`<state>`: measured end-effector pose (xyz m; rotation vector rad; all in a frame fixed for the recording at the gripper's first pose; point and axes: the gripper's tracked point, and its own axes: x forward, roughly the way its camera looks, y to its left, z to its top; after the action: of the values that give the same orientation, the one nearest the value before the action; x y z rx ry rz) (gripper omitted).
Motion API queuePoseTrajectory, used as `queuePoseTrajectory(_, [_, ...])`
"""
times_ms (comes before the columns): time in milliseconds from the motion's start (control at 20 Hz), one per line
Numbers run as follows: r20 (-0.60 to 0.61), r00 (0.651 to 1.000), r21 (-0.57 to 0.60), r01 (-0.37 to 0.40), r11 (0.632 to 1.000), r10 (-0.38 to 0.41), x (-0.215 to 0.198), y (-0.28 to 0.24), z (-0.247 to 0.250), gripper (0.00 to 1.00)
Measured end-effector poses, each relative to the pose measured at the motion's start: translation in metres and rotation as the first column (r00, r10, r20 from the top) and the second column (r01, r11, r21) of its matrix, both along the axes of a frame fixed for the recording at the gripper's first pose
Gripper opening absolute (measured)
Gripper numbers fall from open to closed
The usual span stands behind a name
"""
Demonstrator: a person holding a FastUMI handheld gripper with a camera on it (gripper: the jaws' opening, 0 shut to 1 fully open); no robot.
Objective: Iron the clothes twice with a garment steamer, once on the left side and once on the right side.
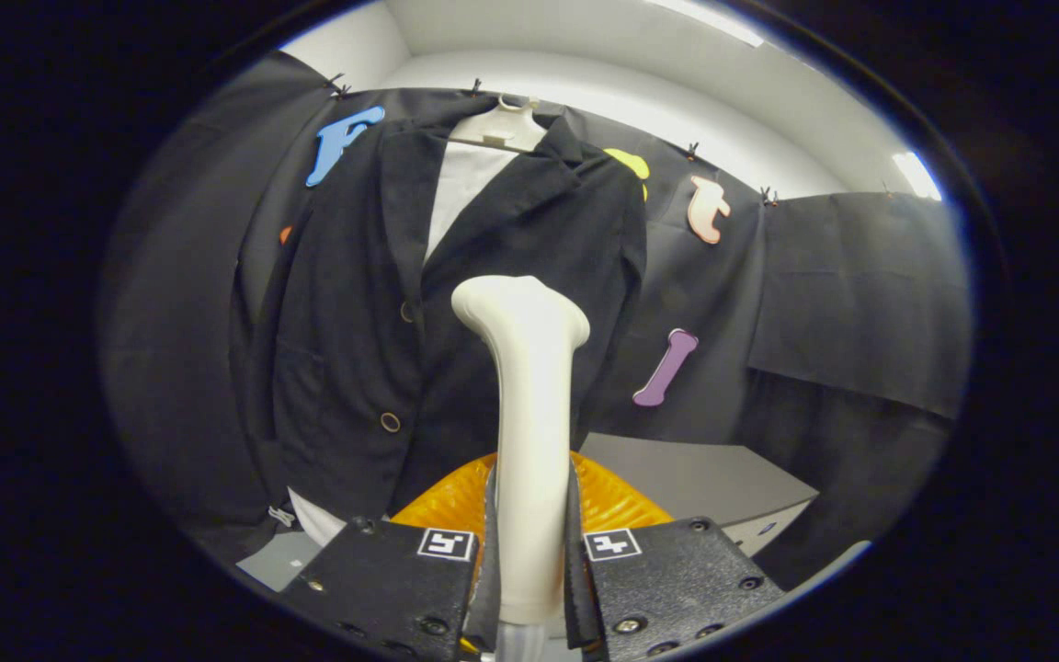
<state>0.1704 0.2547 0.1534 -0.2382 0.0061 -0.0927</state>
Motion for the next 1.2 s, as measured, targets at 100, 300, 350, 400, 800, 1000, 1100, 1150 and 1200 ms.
queuePoseTrajectory(100, [-0.015,1.000,-0.005,0.003,1.000,-0.003,-0.002,0.000,-0.016,0.30])
queuePoseTrajectory(300, [-0.050,0.999,-0.015,0.007,1.000,-0.008,-0.009,-0.001,-0.049,0.30])
queuePoseTrajectory(350, [-0.061,0.998,-0.022,0.008,1.000,-0.009,-0.010,-0.002,-0.058,0.30])
queuePoseTrajectory(400, [-0.071,0.997,-0.022,0.007,1.000,-0.008,-0.011,-0.001,-0.065,0.30])
queuePoseTrajectory(800, [-0.121,0.993,-0.044,-0.002,0.999,-0.003,-0.017,0.002,-0.116,0.30])
queuePoseTrajectory(1000, [-0.183,0.983,-0.043,-0.005,0.999,-0.003,-0.014,0.002,-0.150,0.30])
queuePoseTrajectory(1100, [-0.215,0.976,-0.039,-0.024,0.999,0.015,-0.011,0.005,-0.168,0.30])
queuePoseTrajectory(1150, [-0.230,0.973,-0.045,-0.027,0.999,0.016,-0.011,0.004,-0.176,0.30])
queuePoseTrajectory(1200, [-0.242,0.970,-0.050,-0.028,0.998,0.015,-0.010,0.004,-0.184,0.30])
